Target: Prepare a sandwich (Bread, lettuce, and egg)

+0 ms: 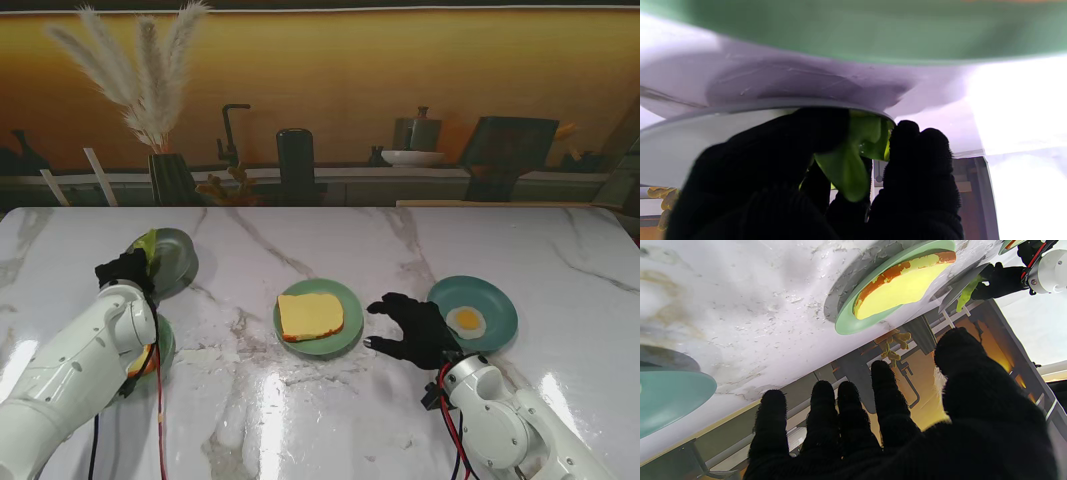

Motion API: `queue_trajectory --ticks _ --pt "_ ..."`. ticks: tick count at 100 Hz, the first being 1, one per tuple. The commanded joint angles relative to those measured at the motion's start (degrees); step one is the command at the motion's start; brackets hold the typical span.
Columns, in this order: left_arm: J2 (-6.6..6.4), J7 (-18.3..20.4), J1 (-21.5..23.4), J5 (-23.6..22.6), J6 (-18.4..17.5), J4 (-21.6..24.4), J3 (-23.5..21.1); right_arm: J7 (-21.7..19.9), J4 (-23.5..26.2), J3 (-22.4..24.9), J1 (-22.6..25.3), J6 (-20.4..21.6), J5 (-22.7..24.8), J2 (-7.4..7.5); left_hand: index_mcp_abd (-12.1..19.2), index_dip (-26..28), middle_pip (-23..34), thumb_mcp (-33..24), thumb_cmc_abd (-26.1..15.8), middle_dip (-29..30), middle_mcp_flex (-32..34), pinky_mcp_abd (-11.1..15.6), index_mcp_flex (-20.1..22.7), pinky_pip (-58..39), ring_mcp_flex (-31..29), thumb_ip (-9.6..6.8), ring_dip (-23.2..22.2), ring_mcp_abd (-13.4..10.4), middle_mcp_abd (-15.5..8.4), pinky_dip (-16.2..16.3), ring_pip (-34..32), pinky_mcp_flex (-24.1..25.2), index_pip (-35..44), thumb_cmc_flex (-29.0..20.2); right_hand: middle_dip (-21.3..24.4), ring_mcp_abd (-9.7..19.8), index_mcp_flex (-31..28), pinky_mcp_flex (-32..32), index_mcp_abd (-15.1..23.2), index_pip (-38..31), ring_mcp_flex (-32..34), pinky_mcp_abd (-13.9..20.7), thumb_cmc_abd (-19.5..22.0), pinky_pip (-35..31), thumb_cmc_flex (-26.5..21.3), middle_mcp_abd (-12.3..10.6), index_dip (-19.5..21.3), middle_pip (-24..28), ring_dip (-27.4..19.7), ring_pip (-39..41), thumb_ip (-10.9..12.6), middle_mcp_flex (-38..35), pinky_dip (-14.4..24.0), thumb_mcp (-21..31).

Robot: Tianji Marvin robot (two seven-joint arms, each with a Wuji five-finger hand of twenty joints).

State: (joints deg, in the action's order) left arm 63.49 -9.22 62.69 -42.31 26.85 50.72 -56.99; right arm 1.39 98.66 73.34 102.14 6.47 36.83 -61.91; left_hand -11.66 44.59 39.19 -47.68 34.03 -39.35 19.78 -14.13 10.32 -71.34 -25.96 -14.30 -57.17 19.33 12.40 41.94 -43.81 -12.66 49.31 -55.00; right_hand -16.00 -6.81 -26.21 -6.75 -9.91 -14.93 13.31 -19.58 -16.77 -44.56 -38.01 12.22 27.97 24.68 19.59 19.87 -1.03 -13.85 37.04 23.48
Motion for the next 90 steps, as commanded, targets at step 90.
queue_trajectory --ticks 90 --pt "1.08 -8.19 3.57 -2.84 -6.37 0.75 -5.21 -0.12 0.06 -0.53 0.02 0.03 -0.49 -0.95 2.16 2.96 6.90 1.96 -5.15 -10.76 12.54 2.68 6.38 -3.29 -9.32 12.32 -2.45 -4.44 -4.40 -0.85 -6.75 -4.17 17.10 -11.03 0.53 1.76 -2.18 -1.08 0.50 -1.13 -1.64 0.92 2.71 1.27 -4.00 -1.08 1.16 0.76 -0.58 -0.11 0.17 0.16 1.00 -1.97"
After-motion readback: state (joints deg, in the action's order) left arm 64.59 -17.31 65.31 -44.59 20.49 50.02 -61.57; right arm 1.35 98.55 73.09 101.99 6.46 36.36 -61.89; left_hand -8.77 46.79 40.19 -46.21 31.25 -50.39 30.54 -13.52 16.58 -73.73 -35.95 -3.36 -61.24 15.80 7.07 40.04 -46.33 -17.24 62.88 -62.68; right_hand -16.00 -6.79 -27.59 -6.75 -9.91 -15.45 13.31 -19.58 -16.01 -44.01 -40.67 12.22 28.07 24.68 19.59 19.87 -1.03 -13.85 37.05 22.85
